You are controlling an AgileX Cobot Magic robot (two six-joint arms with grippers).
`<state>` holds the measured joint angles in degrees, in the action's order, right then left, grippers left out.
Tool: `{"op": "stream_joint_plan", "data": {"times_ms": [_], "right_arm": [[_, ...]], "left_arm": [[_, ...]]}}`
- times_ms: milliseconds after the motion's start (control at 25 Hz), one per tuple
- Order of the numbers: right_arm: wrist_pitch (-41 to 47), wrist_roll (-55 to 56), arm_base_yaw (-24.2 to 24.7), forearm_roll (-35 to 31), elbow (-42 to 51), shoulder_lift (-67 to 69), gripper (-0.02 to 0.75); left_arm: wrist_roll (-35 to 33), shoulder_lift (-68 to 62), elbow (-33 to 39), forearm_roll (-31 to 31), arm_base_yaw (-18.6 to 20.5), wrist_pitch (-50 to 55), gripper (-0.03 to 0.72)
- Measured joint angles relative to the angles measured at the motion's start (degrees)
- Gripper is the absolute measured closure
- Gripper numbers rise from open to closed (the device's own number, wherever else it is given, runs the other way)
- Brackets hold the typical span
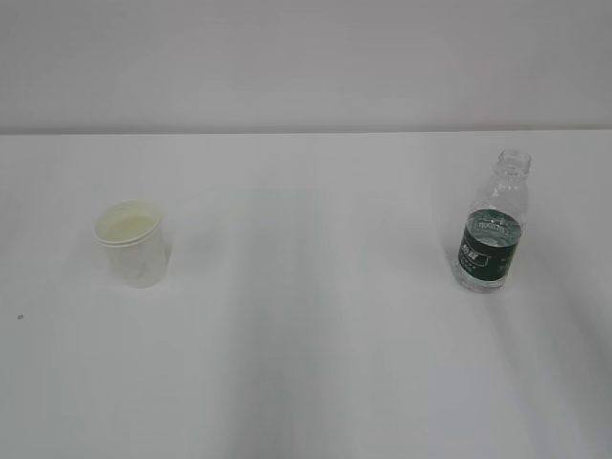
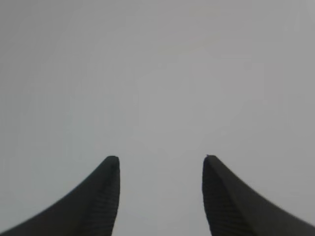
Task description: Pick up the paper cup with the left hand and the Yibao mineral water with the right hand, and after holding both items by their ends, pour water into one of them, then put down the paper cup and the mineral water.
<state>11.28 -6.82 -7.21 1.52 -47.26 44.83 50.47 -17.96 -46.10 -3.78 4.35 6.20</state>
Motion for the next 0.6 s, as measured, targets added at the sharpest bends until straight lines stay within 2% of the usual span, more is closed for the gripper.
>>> {"op": "stream_joint_plan", "data": {"times_ms": [320, 600], "right_arm": [[3.53, 0.0, 0.0, 0.0, 0.0, -2.54, 0.149], [4.54, 0.0, 0.0, 0.0, 0.0, -3.75, 0.148]], "left_arm": [[0.0, 3.58, -1.34, -1.83, 0.0, -3.3, 0.305], [0.0, 4.91, -1.64, -5.75, 0.0, -3.71, 0.305]]}}
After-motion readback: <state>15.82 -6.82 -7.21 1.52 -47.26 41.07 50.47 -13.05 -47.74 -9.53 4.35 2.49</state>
